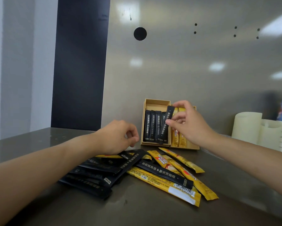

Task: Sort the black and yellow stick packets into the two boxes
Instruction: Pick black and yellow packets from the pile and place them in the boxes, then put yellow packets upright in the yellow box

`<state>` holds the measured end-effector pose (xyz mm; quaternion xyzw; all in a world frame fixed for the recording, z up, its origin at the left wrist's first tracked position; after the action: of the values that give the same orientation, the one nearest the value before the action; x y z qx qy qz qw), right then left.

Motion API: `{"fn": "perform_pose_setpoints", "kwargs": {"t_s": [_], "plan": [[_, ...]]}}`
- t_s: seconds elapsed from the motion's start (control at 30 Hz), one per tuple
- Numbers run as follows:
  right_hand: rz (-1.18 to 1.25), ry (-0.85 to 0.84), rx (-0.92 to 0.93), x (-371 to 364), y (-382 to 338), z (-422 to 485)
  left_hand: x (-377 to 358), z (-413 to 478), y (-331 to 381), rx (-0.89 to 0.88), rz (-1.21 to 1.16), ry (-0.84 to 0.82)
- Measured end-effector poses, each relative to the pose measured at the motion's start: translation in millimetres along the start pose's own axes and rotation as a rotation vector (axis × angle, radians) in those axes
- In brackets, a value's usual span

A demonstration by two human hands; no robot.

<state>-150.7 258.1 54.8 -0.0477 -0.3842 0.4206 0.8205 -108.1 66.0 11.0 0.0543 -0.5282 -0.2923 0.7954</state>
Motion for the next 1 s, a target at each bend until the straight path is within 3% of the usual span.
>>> {"fn": "perform_pose_setpoints", "kwargs": {"t_s": [0.13, 0.6, 0.87, 1.0], "plan": [[-0.154, -0.008, 0.102, -13.5, -25.2, 18.4, -2.5, -0.3, -0.1, 0.001, 0.0, -0.012], [-0.549, -0.018, 0.121, -45.8, -24.1, 38.6, -2.3, -0.2, -0.9, -0.023, 0.042, -0.025], [-0.554, -0.016, 0.149, -36.0, -34.7, 32.6, -3.4, 0.0, -2.8, -0.014, 0.038, -0.038], [-0.463, -0.145, 0.212, -23.0, -42.4, 8.0, -4.5, 1.5, -3.6, -0.019, 0.051, -0.038]]}}
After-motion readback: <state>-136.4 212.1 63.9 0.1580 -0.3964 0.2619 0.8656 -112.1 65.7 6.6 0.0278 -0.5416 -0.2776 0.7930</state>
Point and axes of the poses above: each hand's wrist, its own z-axis towards the middle knuckle, its own x-axis out of the back of the hand, y = z × x, the point moved 10 cm from there along z, towards the middle knuckle, and after that the axes turned 6 degrees about -z, right-handed, at the moved point
